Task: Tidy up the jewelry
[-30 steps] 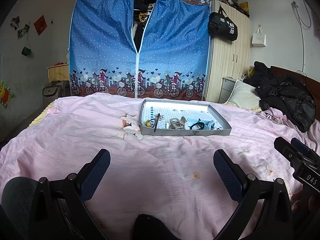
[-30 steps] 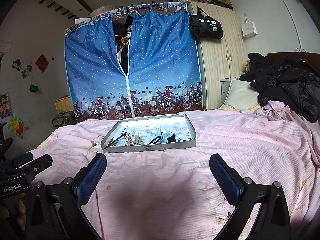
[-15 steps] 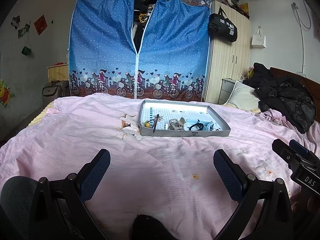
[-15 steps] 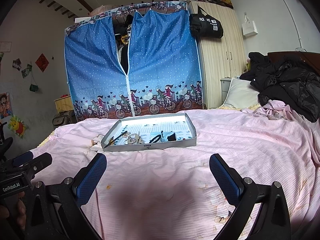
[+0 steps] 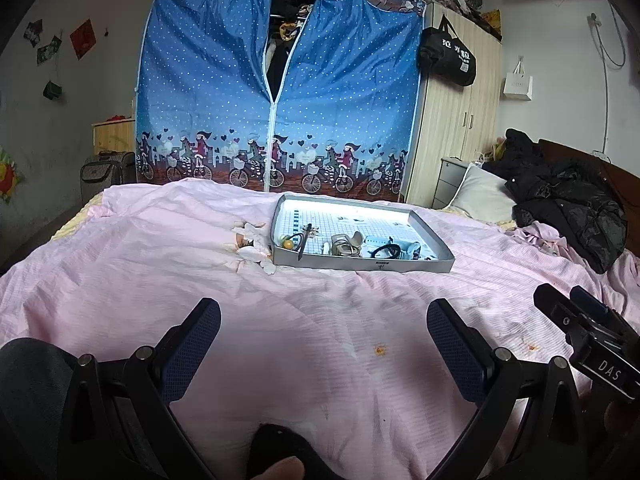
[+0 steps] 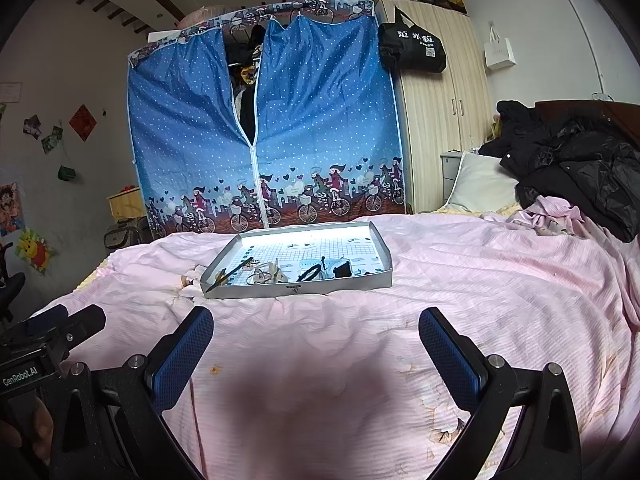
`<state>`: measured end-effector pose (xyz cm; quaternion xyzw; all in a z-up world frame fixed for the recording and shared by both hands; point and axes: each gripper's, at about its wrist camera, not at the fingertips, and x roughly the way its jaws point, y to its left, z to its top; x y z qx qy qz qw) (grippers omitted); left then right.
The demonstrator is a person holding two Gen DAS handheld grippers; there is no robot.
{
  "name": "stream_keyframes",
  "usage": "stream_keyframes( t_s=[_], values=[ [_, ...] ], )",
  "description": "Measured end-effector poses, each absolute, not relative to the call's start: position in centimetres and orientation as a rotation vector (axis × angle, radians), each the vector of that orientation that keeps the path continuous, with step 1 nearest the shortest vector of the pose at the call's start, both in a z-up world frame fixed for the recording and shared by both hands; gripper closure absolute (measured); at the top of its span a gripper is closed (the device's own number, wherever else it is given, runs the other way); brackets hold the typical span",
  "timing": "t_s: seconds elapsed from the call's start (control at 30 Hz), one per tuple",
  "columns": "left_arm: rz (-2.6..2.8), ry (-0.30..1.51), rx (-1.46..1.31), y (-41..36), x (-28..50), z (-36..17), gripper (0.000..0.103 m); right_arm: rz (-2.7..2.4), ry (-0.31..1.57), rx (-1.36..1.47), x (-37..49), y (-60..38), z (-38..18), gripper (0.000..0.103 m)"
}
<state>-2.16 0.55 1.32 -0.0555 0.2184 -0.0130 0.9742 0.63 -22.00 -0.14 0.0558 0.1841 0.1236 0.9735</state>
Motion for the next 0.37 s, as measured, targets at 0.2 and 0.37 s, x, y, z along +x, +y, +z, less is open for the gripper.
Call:
stream_keyframes(
  t_s=[0.2, 0.37],
  values=[
    [-0.009, 0.448, -0.066, -0.16, -2.01, 0.90, 0.002, 0.258, 0.394, 0.102, 0.84, -21.91, -0.46, 0.000],
    [-0.003, 0.447, -0.044, -0.48, -1.86, 0.52, 0.002, 0.258, 0.408, 0.098, 1.04, -21.77, -0.53, 0.000]
  ],
)
